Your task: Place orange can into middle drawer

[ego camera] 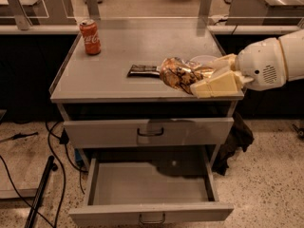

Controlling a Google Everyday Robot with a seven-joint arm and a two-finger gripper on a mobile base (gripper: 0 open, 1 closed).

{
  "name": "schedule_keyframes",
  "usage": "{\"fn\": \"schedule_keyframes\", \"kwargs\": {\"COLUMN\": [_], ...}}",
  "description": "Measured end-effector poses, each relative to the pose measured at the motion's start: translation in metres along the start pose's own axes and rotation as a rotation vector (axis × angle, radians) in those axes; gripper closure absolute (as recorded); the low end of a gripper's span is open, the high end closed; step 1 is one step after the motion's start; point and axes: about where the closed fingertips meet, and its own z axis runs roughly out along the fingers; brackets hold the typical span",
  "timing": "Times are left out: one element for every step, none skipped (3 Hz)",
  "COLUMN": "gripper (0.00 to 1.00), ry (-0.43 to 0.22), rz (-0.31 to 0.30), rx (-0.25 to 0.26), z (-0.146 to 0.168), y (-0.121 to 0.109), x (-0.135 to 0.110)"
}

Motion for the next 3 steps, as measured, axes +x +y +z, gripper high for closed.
{"fn": "schedule_keyframes", "kwargs": {"gripper": [1.00,1.00,1.00], "ry": [0.011,0.014,-0.008], "rz": [-0.019,-0.040,-0.115], "rx": [-0.033,-0.070,-0.093], "z": [0.005,0.018,0.046], "y": [0.020,0.040,0.042], "x": [0.042,0.101,0.155]}}
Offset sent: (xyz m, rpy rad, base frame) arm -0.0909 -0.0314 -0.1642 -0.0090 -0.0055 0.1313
